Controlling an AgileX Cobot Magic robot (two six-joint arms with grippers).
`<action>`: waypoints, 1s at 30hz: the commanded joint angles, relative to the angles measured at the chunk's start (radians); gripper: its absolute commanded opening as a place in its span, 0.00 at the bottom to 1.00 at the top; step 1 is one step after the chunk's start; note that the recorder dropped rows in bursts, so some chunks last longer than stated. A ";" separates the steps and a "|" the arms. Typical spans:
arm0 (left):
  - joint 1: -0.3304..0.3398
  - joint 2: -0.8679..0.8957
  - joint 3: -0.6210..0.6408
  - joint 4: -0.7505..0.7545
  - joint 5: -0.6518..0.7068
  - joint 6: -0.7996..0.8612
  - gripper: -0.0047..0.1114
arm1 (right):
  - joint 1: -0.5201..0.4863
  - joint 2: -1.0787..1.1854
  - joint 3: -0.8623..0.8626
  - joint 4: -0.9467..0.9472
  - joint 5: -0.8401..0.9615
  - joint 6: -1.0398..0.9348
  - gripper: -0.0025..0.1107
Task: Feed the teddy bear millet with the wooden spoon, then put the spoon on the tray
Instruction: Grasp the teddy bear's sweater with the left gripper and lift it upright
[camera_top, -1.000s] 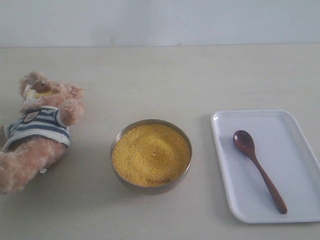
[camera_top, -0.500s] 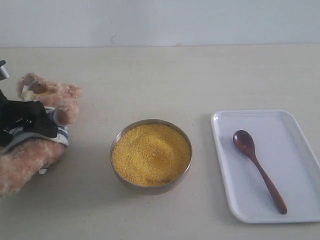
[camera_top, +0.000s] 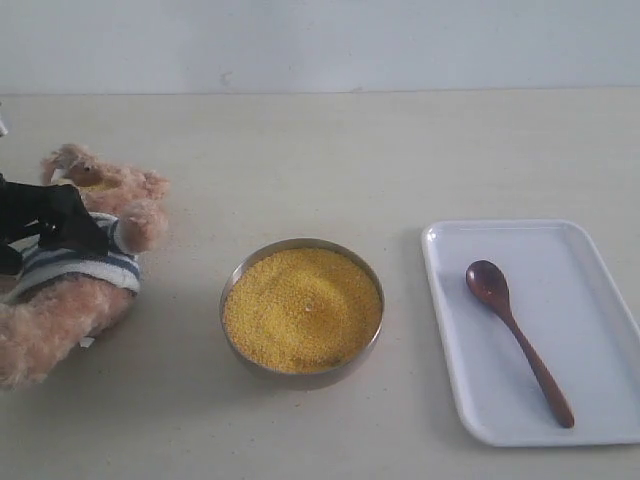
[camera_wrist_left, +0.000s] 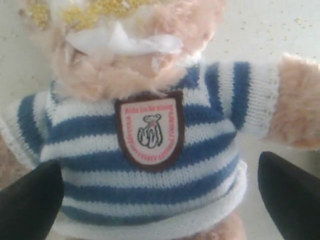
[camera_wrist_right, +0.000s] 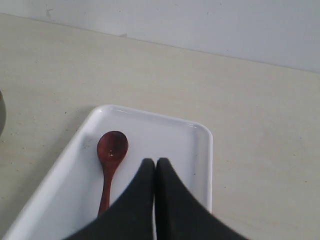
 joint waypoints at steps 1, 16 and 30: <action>-0.003 -0.013 -0.006 0.102 0.035 -0.095 0.98 | -0.003 -0.004 0.000 0.003 -0.010 -0.004 0.02; -0.003 0.094 0.031 0.074 0.027 -0.122 0.98 | -0.003 -0.004 0.000 0.003 -0.010 -0.003 0.02; -0.003 0.166 0.019 -0.072 0.033 0.033 0.69 | -0.003 -0.004 0.000 0.003 -0.010 -0.003 0.02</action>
